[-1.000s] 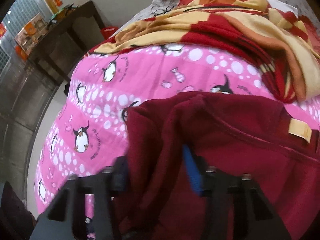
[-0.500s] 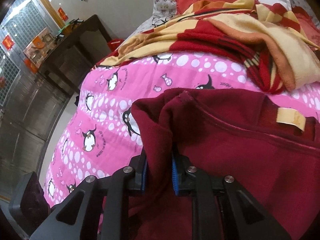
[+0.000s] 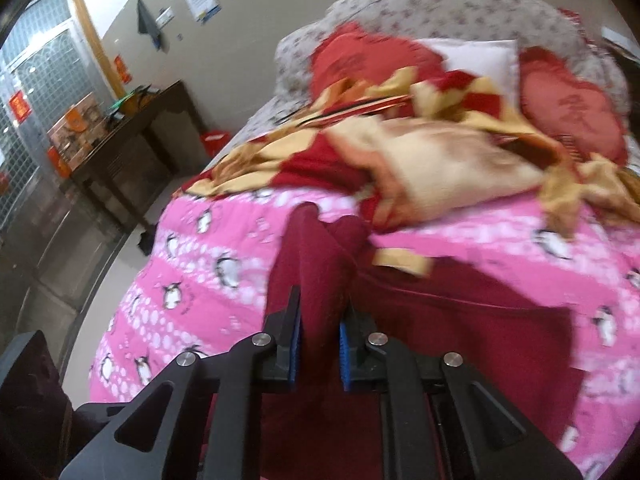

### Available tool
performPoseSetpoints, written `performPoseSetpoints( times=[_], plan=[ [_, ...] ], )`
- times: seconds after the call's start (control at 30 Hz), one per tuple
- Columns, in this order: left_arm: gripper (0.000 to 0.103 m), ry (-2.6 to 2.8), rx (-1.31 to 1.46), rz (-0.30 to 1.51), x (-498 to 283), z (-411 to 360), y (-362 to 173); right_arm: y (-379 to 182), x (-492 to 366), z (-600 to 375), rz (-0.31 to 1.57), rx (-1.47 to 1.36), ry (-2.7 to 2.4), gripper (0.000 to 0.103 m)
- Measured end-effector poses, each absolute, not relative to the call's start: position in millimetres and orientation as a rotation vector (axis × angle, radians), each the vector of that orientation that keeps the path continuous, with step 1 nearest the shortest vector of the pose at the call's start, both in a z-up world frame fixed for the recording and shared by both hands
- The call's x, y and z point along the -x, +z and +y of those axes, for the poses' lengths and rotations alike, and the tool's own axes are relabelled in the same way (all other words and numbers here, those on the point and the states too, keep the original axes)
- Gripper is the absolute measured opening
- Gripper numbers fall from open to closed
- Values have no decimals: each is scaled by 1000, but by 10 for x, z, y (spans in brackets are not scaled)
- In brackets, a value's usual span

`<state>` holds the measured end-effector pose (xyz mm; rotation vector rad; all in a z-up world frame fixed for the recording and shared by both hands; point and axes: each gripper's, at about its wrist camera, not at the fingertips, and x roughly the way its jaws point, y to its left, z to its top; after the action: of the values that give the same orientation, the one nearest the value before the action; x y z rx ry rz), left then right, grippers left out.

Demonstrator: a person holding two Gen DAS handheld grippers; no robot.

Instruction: Fold small clothes

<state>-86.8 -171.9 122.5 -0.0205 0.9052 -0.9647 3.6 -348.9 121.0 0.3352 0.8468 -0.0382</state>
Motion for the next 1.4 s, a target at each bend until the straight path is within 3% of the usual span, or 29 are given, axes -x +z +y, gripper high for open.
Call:
performPoseSetpoints(
  times=[0.17,0.33,0.4,0.5,0.53,0.6,0.67,0.8,0.97,1.0,1.03,1.07,1.2,1.4],
  plan=[
    [22,-1050,-37,919,1171,-2330,1176,1248,457,-4041,816,-376,-136,21],
    [25,-1076,-118,982,1432,-2765,840,885,808,-4484,854,-459,-234,21],
    [40,-1076,-158,1016,1490,-2836,727,684,840,-4578,875,-486,-265,22],
    [51,-1089,-208,1005,1583,-2757,786,440,877,-4693,873,-536,-292,27],
    [53,-1093,-219,980,1613,-2687,839,437,910,-4725,864,-556,-287,28],
    [71,-1068,-242,907,1645,-2491,960,519,1037,-4777,842,-627,-279,33],
    [80,-1007,-251,799,1615,-2229,1086,627,1172,-4755,820,-636,-278,39],
    [80,-889,-299,763,1401,-2093,1023,780,1427,-4543,794,-621,-239,51],
    [80,-849,-295,846,1382,-2094,743,518,1372,-4246,885,-681,-154,53],
    [80,-839,-318,864,1399,-2096,675,448,1344,-4220,903,-682,-154,51],
    [80,-838,-332,872,1411,-2117,641,389,1325,-4195,920,-678,-161,42],
    [79,-844,-338,877,1419,-2124,618,381,1344,-4189,919,-666,-169,19],
    [79,-857,-326,864,1494,-2140,590,649,1598,-4268,822,-564,-235,15],
    [79,-829,-328,920,1432,-2240,459,336,1624,-4326,909,-559,-299,14]
  ],
)
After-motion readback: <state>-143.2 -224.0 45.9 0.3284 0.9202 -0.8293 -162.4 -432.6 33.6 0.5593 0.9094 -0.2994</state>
